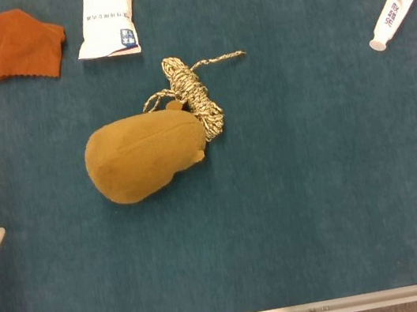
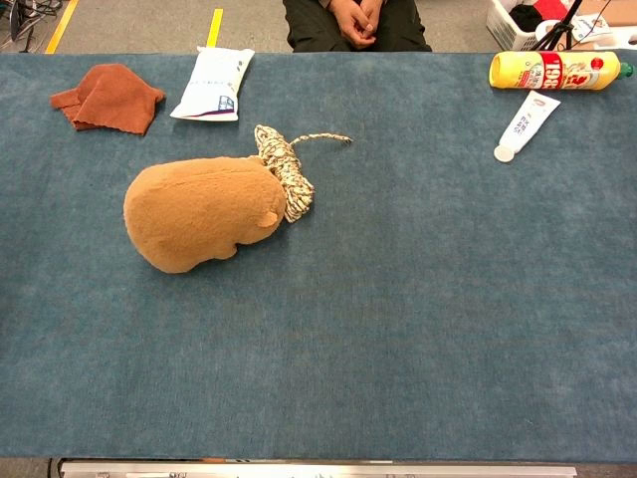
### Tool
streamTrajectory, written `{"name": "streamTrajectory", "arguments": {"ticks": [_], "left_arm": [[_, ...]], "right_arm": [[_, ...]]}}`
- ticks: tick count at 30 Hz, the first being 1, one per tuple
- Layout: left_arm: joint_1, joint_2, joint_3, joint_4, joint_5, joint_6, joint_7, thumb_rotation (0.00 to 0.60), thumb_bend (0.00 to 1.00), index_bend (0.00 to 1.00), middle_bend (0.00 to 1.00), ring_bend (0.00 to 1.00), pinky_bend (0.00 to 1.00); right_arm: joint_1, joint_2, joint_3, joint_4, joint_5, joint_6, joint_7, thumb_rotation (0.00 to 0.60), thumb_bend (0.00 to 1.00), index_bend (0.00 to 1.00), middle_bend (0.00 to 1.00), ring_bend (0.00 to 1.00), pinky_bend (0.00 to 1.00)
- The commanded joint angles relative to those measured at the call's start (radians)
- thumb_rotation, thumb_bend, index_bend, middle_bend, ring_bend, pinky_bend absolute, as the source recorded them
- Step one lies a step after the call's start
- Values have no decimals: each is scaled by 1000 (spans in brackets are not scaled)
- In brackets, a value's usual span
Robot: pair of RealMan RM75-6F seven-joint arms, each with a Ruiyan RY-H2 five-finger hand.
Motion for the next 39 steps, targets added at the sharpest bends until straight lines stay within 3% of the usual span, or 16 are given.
{"name": "streamTrajectory", "arguments": {"ticks": [1, 15, 25, 35, 39], "left_arm": [[0, 7, 3, -6, -4, -13, 4, 600, 44, 99, 50, 0, 15], [-21, 51, 9, -55, 1, -83, -96, 600, 44, 102, 51, 0, 15], [-105, 105, 29, -102, 16, -252, -283, 600, 45, 102, 52, 0, 15], [-191, 63, 35, -69, 14, -398, -354, 600, 44, 54, 18, 0, 15], [-227, 46, 46, -63, 18, -463, -397, 544, 44, 8, 0, 0, 15]], "right_arm": [[1, 0, 0, -1, -3, -2, 1, 600, 295, 160, 236, 69, 144], [12, 8, 30, -5, -8, 3, 2, 600, 295, 159, 236, 70, 144], [18, 17, 41, -14, 13, -13, 14, 600, 294, 159, 236, 69, 144], [7, 40, 29, -24, 47, -38, 14, 600, 294, 159, 240, 69, 143], [4, 45, 28, -25, 52, -41, 18, 600, 295, 159, 240, 70, 143]]}}
